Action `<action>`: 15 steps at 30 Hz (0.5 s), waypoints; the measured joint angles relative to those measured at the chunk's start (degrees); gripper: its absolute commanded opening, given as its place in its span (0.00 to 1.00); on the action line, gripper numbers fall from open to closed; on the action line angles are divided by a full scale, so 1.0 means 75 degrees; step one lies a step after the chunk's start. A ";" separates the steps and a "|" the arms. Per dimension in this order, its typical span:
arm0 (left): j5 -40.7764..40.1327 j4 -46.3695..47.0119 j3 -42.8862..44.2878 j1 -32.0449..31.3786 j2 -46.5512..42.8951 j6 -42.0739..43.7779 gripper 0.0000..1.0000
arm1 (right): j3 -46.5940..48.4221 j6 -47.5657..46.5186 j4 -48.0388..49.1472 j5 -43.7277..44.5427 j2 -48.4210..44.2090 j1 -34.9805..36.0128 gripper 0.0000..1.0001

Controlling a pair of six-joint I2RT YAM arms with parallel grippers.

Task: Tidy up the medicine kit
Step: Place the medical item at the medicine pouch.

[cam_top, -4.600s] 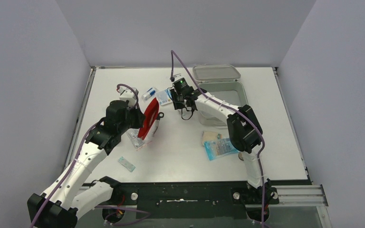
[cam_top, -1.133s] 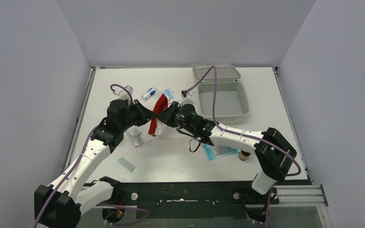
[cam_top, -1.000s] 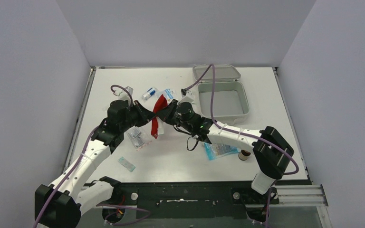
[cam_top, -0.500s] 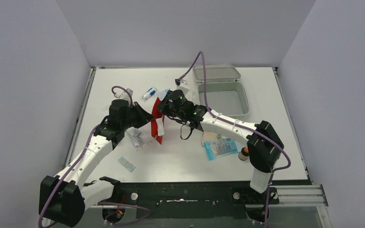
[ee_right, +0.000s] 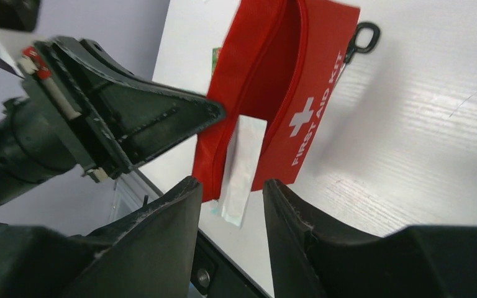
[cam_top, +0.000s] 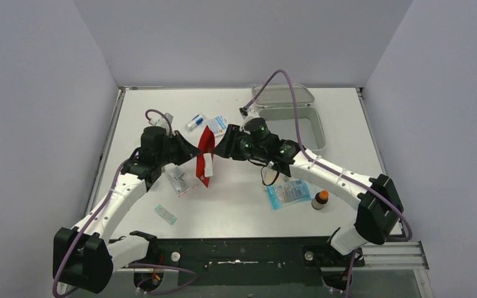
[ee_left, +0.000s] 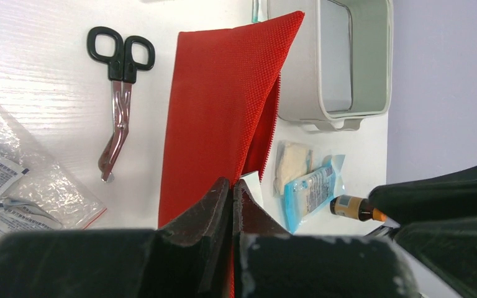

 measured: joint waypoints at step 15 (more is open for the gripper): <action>0.0230 0.0184 0.0000 0.0006 0.0041 -0.0087 0.00 | -0.1341 0.0889 0.1507 -0.1241 0.0498 0.0248 0.21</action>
